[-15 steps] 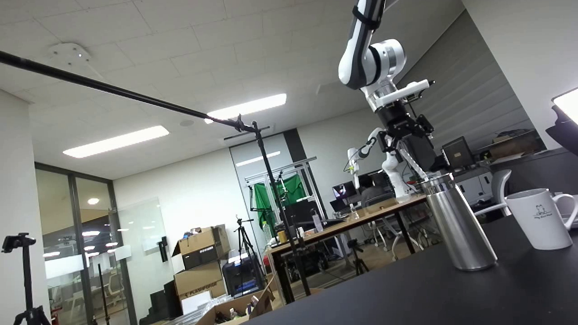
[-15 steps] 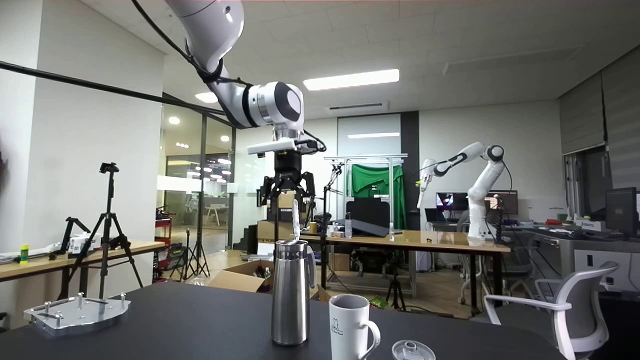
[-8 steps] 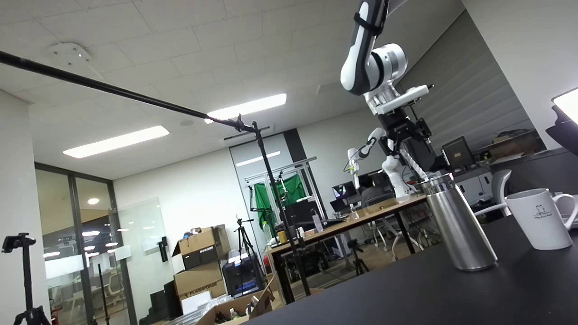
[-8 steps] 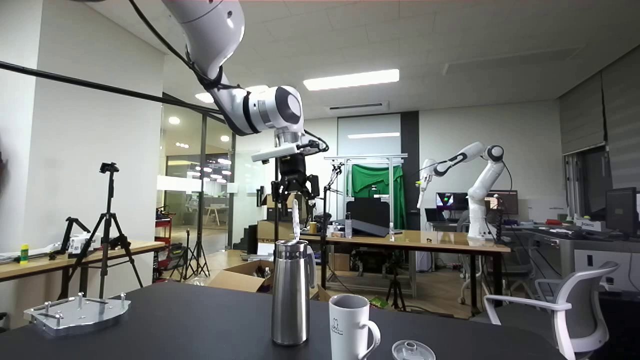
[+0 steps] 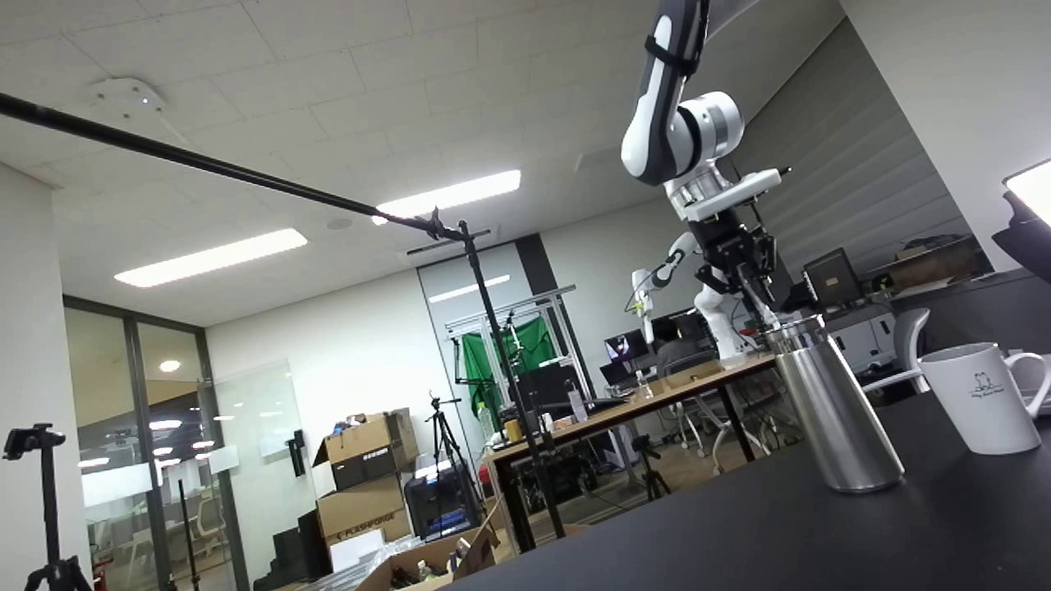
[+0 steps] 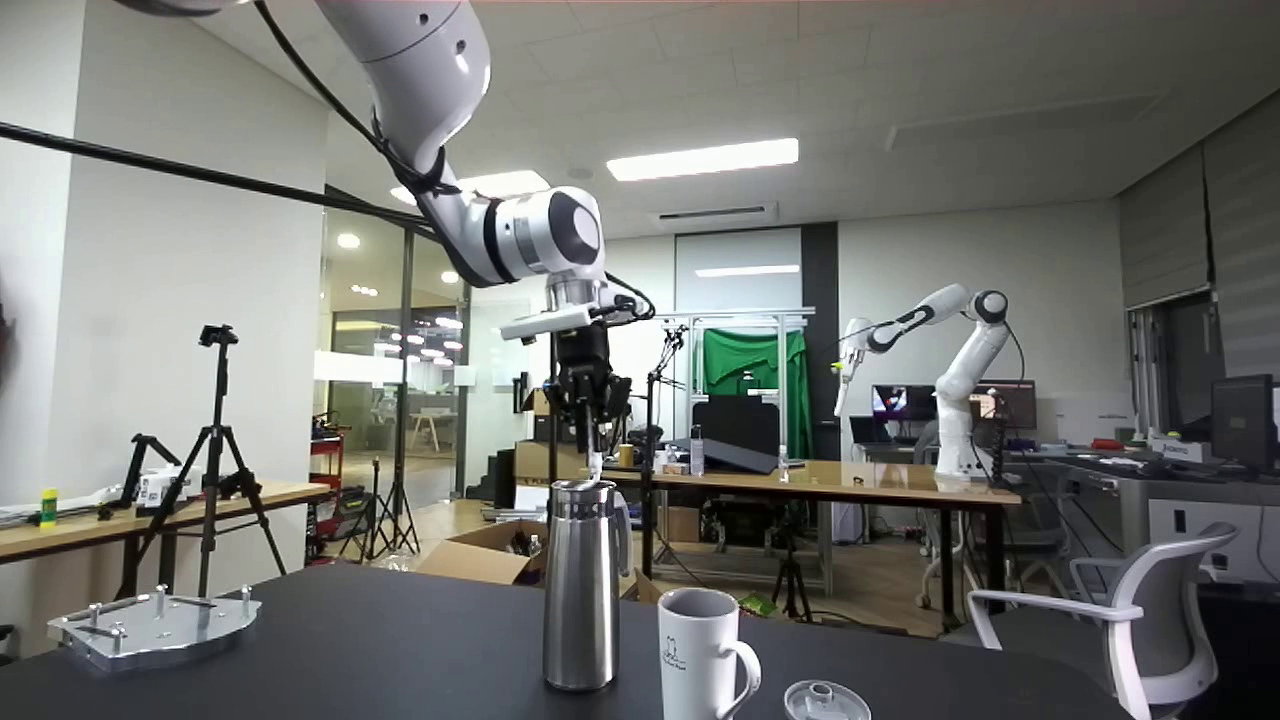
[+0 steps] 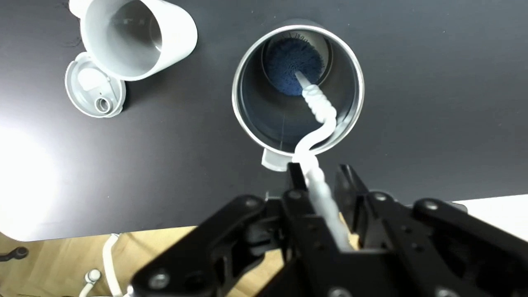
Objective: Use the brush to clean the silver bottle
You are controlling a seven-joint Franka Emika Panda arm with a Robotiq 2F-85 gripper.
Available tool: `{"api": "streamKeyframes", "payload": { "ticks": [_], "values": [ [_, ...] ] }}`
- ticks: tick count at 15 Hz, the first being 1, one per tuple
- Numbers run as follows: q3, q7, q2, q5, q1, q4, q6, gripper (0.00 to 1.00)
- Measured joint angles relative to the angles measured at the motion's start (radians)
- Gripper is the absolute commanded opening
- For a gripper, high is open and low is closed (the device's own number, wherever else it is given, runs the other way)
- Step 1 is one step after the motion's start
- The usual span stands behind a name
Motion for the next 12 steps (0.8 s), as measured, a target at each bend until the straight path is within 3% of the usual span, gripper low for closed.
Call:
{"api": "streamKeyframes", "payload": {
  "ticks": [5, 12],
  "values": [
    [0.002, -0.001, -0.035, 0.012, -0.001, -0.043, -0.002, 0.04],
    [0.006, -0.011, -0.299, 0.059, -0.009, -0.206, -0.095, 0.04]
  ]
}}
